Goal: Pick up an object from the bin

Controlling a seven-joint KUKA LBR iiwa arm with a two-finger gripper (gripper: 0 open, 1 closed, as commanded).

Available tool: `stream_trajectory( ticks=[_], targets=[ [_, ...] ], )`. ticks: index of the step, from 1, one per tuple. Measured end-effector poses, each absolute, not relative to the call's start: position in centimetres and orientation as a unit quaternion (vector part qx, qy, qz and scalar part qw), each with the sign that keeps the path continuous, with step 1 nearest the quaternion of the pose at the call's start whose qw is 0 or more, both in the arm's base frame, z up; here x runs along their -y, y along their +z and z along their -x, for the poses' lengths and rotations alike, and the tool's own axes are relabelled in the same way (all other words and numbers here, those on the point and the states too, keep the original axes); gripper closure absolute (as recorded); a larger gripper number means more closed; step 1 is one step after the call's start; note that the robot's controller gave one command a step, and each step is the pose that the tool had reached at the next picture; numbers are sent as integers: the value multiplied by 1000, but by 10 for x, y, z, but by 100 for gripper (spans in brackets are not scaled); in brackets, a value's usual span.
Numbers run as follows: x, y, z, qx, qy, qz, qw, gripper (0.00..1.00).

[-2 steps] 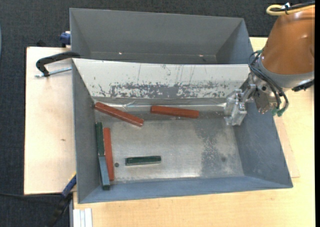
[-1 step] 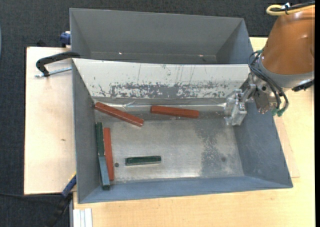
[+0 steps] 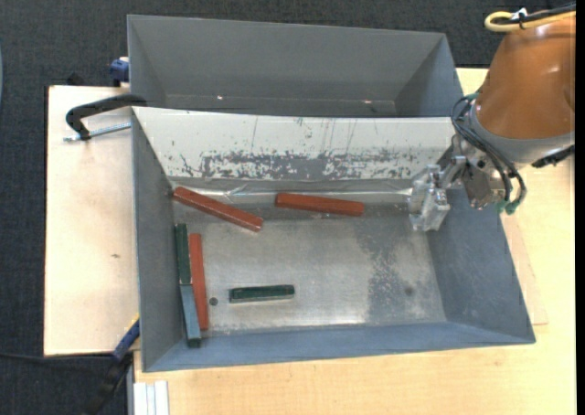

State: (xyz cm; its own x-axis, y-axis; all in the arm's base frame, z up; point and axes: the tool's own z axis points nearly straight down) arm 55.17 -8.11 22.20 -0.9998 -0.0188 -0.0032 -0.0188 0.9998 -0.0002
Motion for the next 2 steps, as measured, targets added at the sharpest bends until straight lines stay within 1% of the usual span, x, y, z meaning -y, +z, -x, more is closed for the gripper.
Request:
stream_trajectory(
  ticks=[1,2],
  targets=[
    [55,163,-531,-999,0,43,3,100],
    [39,142,-534,-991,1,131,-1,100]
  ],
)
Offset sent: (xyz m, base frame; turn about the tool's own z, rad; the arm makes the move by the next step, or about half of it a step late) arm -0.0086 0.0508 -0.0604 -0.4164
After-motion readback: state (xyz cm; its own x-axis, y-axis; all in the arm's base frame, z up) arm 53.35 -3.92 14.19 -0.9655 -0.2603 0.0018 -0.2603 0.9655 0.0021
